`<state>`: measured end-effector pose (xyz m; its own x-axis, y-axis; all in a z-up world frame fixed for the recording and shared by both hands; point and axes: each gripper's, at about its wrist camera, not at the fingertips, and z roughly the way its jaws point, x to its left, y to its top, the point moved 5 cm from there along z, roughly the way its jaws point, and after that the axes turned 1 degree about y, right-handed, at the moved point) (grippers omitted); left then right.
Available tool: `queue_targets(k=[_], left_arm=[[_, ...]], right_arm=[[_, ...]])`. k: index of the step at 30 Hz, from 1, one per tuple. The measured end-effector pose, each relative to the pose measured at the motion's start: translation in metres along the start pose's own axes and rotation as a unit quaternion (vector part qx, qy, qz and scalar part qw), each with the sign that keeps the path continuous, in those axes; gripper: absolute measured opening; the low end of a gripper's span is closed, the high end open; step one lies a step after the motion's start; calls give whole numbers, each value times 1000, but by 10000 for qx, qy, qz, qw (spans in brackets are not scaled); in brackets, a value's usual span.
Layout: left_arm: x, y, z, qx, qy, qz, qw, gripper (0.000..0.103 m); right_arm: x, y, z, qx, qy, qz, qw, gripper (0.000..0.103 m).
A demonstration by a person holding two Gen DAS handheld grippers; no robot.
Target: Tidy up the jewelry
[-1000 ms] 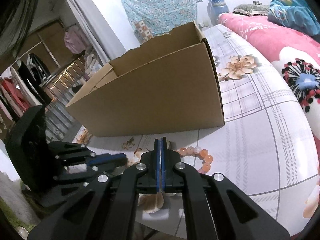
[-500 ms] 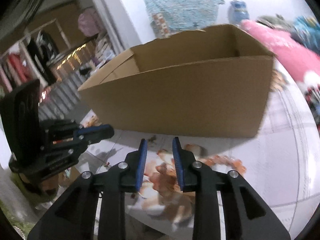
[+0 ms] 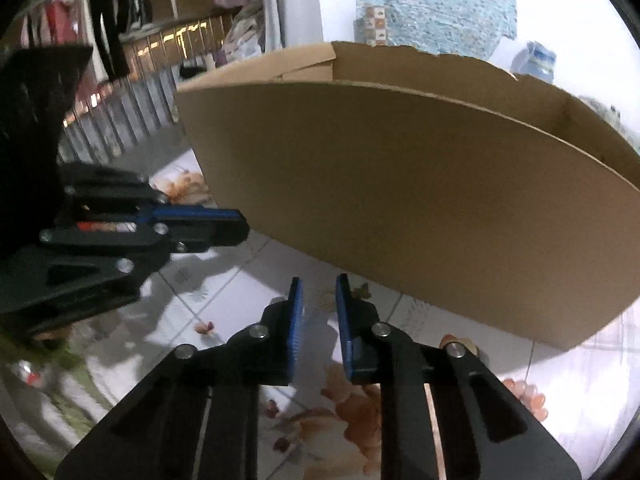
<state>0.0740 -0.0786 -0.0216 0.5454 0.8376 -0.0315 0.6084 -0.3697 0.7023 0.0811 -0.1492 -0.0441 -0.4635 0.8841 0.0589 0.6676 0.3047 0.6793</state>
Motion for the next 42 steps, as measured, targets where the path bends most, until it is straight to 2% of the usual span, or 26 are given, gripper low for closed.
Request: queue_targets(k=[5, 10, 18, 30, 42], left_arm=[[2, -1, 2, 4, -61, -51, 10000, 1], [5, -3, 3, 16, -97, -65, 9999, 1], [7, -5, 4, 26, -117, -82, 9999, 1], [6, -10, 6, 43, -115, -109, 9999, 1], [4, -10, 6, 32, -110, -133, 9998, 1]], right_arm=[[6, -1, 4, 113, -167, -256, 9995, 14], [5, 1, 4, 148, -198, -219, 9995, 14], [-4, 6, 10, 187, -116, 1, 9998, 14], [-1, 6, 11, 388, -22, -122, 9992, 11], [-3, 6, 4, 330, 65, -72, 9994, 10]])
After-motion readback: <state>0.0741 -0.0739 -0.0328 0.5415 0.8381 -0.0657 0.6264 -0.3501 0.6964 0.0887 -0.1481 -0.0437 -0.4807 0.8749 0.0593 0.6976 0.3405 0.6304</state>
